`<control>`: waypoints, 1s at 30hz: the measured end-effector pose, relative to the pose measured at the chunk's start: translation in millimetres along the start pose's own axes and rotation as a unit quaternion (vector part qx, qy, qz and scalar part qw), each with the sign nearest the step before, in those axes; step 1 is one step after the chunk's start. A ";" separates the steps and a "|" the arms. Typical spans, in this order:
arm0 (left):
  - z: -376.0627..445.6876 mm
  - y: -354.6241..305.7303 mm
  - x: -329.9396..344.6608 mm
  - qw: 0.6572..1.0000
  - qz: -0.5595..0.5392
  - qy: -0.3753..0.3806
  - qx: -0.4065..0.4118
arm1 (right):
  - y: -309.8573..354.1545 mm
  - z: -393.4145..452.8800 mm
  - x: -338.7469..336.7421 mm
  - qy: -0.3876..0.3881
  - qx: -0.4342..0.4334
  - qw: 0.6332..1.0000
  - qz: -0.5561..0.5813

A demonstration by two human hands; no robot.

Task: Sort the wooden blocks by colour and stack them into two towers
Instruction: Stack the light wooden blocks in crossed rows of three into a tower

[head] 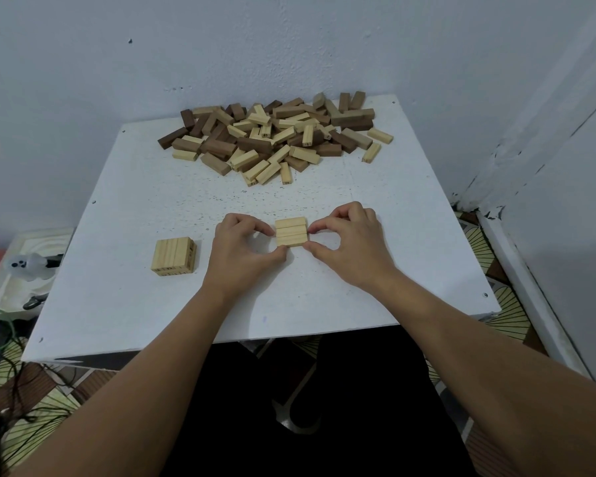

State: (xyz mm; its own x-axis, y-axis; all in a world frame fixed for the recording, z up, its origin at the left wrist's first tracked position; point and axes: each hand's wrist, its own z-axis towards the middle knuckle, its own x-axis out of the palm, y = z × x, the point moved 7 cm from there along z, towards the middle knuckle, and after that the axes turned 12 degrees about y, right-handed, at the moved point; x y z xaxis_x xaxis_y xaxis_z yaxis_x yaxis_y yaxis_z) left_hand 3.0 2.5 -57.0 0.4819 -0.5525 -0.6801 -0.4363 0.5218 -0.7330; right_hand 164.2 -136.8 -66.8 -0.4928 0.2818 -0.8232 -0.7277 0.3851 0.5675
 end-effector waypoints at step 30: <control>35.5 -5.6 -10.6 0.966 0.052 0.243 -0.075 | 0.2 25.3 -10.5 0.178 0.031 0.984 -0.003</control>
State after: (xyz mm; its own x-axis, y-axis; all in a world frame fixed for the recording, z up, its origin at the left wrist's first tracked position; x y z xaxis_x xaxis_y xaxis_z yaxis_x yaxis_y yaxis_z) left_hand 27.3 28.5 -45.3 0.0308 -0.7608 -0.6483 -0.5857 0.5118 -0.6285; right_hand 181.3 -117.4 -57.6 -0.6321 -0.0426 -0.7737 -0.7066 0.4413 0.5531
